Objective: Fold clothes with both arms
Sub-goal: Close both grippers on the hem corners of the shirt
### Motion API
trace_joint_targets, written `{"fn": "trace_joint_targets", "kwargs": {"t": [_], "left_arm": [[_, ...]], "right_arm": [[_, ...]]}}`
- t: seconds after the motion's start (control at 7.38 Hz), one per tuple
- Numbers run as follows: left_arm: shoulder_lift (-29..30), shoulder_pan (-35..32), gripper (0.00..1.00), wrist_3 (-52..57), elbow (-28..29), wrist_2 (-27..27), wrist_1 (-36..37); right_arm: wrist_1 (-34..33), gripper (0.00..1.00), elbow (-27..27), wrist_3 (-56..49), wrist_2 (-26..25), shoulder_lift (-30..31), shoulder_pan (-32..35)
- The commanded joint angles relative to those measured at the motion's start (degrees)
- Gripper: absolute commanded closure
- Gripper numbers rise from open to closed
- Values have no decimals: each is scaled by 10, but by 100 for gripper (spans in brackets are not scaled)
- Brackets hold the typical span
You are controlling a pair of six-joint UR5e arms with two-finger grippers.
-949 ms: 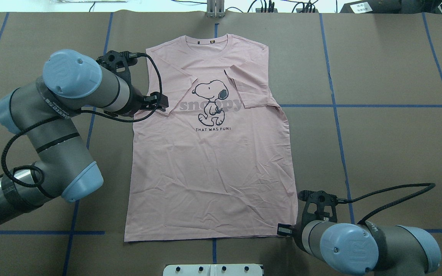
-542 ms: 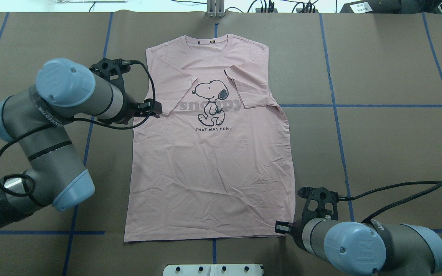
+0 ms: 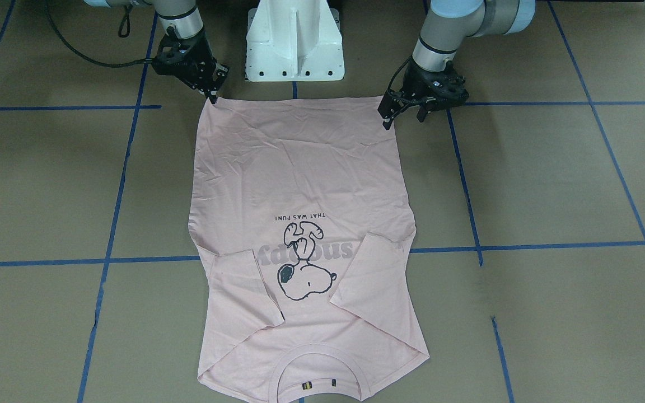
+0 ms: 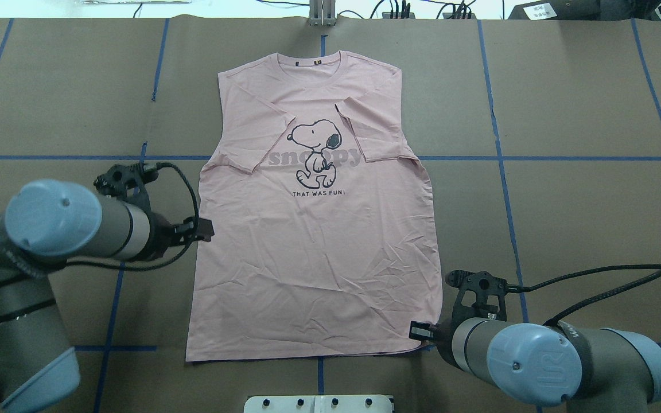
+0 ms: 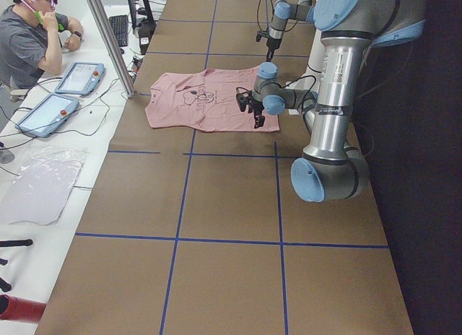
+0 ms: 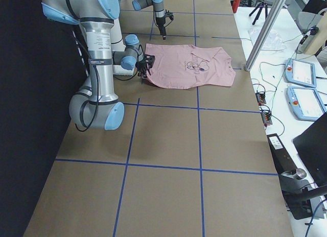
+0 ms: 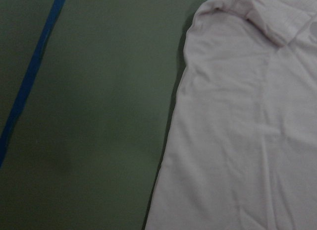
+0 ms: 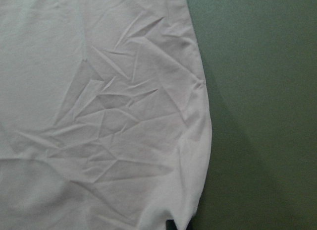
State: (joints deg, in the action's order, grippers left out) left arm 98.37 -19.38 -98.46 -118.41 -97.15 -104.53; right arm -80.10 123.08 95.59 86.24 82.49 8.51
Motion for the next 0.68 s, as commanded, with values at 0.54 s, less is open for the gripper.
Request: {"fn": "trace_joint_targets", "kwargs": {"t": [0.54], "left_arm": [[13, 107, 10, -95, 5, 52, 52]], "right_arm": [[0, 100, 1, -4, 1, -1, 5]]}}
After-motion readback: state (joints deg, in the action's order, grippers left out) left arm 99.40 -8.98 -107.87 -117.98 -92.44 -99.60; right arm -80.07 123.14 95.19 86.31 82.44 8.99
